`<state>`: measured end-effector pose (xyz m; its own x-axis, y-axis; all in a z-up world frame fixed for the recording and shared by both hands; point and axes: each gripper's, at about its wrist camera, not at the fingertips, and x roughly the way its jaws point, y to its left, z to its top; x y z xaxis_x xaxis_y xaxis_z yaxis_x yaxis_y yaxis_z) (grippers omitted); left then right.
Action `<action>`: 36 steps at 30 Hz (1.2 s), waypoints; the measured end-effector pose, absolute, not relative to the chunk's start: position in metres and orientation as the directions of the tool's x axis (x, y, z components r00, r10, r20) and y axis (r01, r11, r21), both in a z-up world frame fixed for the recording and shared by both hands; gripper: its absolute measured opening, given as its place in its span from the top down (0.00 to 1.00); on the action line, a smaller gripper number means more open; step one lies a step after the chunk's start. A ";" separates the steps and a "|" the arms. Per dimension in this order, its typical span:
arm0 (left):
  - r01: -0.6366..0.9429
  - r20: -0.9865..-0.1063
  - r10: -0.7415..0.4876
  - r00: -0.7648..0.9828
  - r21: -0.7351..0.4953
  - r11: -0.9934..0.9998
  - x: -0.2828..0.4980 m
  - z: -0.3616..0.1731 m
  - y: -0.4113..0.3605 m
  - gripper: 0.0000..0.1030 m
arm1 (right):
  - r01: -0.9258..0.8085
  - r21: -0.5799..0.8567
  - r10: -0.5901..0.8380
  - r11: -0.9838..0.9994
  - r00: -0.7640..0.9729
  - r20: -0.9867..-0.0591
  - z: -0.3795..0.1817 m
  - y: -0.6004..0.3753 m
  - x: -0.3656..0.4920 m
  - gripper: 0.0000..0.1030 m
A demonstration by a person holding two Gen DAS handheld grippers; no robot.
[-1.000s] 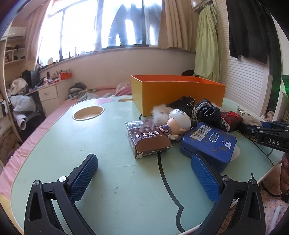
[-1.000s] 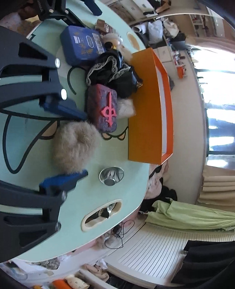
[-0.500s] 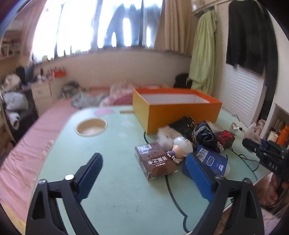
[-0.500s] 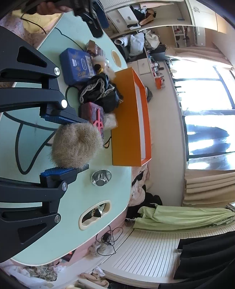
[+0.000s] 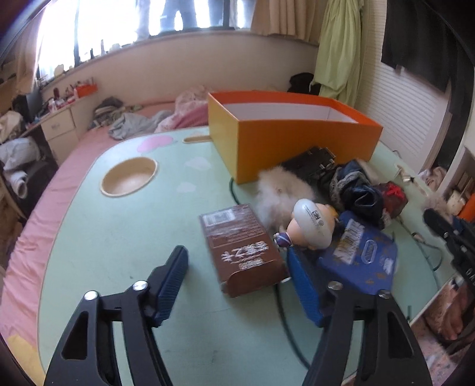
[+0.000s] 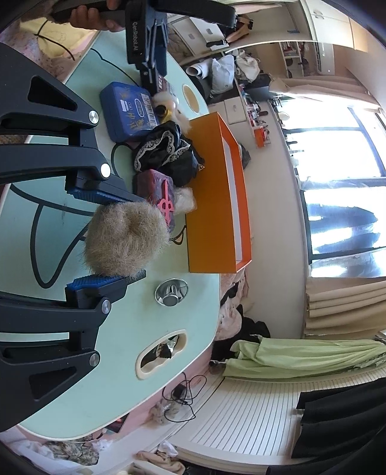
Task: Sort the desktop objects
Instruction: 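Carry the fur ball into the orange box with the right gripper while the left drops the carton in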
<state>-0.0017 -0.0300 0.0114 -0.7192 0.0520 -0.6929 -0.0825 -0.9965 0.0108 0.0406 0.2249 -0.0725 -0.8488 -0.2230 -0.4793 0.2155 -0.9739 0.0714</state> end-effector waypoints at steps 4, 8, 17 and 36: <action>-0.068 -0.688 0.047 -0.724 0.003 -0.998 0.002 0.013 -0.038 0.61 | 0.215 0.077 -0.225 -0.974 -0.848 -0.480 -0.073 0.226 0.041 0.60; -0.092 -0.666 0.058 -0.744 0.016 -0.996 0.006 0.013 -0.038 0.62 | 0.213 0.080 -0.225 -0.974 -0.846 -0.483 -0.074 0.227 0.040 0.60; -0.130 -0.551 0.124 -0.825 -0.028 -0.991 0.029 0.054 -0.050 0.62 | 0.223 0.087 -0.237 -0.971 -0.848 -0.475 -0.060 0.230 0.040 0.60; -0.267 -0.457 0.322 -0.829 -0.181 -0.946 -0.117 0.123 -0.013 0.62 | 0.494 0.072 -0.473 -0.866 -0.765 -0.436 0.010 0.191 -0.119 0.60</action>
<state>-0.1166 -0.0135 0.1233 -0.8295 0.3215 -0.4567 -0.2675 -0.9465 -0.1806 -0.1185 0.1905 0.0101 -0.7655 -0.4728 -0.4365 0.4943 -0.8664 0.0716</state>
